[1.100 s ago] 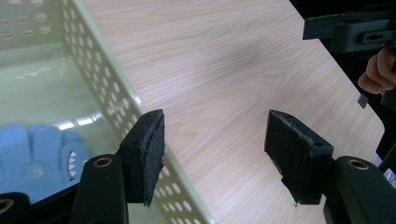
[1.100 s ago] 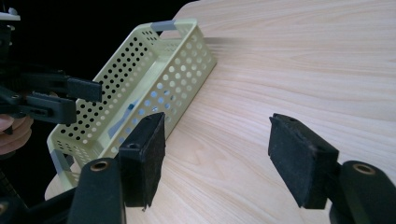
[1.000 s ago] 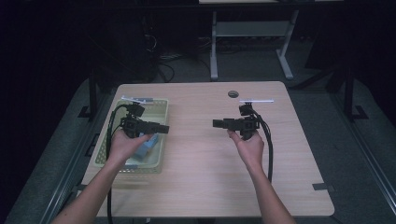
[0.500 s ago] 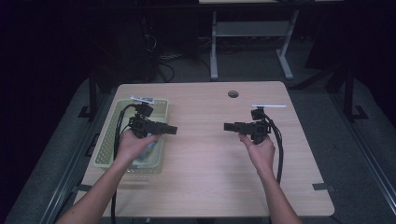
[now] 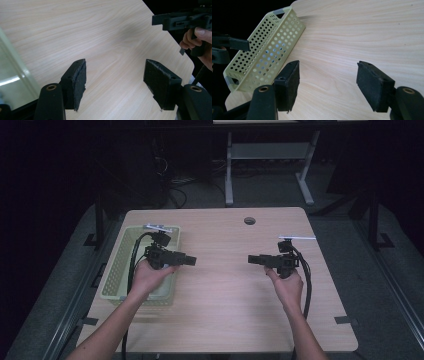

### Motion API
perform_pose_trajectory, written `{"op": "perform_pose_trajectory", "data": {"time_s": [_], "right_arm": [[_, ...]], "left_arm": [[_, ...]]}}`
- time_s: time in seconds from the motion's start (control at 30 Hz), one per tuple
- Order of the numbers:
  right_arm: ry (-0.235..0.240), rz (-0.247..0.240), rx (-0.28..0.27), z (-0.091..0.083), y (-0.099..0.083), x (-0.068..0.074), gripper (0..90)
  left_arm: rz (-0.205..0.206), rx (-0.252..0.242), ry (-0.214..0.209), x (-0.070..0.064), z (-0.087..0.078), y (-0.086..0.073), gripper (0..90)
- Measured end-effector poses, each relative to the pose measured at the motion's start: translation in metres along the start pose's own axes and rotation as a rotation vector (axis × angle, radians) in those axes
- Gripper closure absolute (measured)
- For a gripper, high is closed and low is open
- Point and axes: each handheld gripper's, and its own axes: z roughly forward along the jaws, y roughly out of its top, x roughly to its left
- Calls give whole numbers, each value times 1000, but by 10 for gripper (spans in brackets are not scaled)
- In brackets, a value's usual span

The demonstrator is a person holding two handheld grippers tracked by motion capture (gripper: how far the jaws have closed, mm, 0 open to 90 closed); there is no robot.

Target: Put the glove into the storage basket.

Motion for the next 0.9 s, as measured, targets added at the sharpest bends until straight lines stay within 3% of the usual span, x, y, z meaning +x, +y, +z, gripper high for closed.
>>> {"op": "perform_pose_trajectory", "data": {"time_s": [0.9], "right_arm": [[-25, 48, 0, -28, -28, -33, 337]], "left_arm": [[43, -13, -78, -30, 30, -3, 331]]}}
